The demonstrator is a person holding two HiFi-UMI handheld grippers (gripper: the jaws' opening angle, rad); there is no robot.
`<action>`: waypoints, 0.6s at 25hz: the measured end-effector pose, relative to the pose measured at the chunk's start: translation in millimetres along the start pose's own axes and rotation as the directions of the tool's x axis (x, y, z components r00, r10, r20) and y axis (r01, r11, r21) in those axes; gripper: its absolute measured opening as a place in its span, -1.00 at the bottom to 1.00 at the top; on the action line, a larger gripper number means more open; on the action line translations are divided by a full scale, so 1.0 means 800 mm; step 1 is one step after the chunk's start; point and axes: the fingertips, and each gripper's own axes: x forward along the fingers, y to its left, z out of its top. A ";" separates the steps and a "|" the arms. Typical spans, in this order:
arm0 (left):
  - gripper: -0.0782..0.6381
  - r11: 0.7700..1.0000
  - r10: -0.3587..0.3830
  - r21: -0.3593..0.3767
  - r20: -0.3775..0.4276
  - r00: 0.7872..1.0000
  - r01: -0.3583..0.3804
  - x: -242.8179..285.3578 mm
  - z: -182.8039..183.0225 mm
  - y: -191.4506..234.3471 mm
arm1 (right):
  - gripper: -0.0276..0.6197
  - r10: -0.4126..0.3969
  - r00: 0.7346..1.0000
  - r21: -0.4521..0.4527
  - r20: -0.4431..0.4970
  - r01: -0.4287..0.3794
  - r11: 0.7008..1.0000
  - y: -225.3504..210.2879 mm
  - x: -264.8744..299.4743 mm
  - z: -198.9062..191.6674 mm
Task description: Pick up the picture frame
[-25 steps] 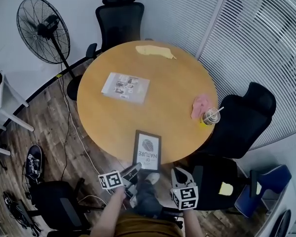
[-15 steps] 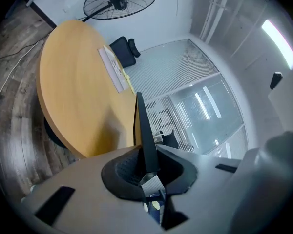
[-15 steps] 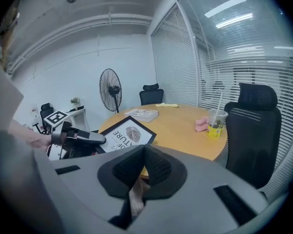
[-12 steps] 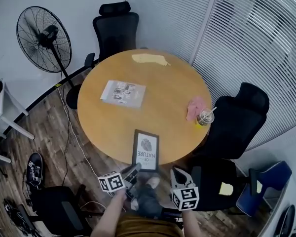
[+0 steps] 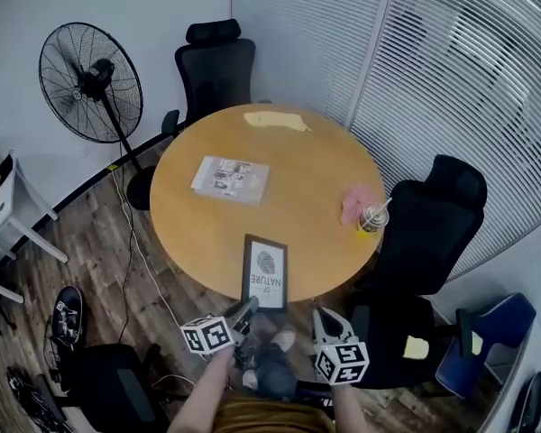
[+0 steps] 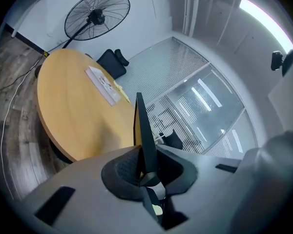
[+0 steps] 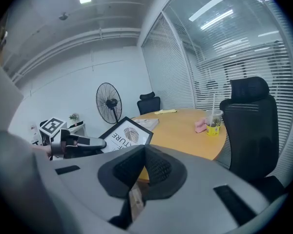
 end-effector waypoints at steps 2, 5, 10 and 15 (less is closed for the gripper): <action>-0.59 1.000 -0.003 0.008 0.008 1.000 0.003 -0.005 0.004 -0.007 | -0.88 0.004 1.000 0.013 0.012 -0.004 1.000 0.005 -0.004 0.003; -0.59 1.000 0.000 0.031 0.018 1.000 0.000 -0.012 0.010 -0.016 | -0.87 0.011 0.999 0.038 0.036 -0.012 0.999 0.012 -0.010 0.008; -0.59 0.998 -0.007 0.064 0.038 0.999 0.004 -0.027 0.021 -0.033 | -0.88 0.003 0.997 0.042 0.073 -0.006 0.999 0.020 -0.019 0.020; -0.59 0.994 -0.033 0.104 0.055 0.998 0.027 -0.042 0.033 -0.055 | -0.88 -0.008 0.992 0.081 0.129 -0.002 0.997 0.027 -0.028 0.037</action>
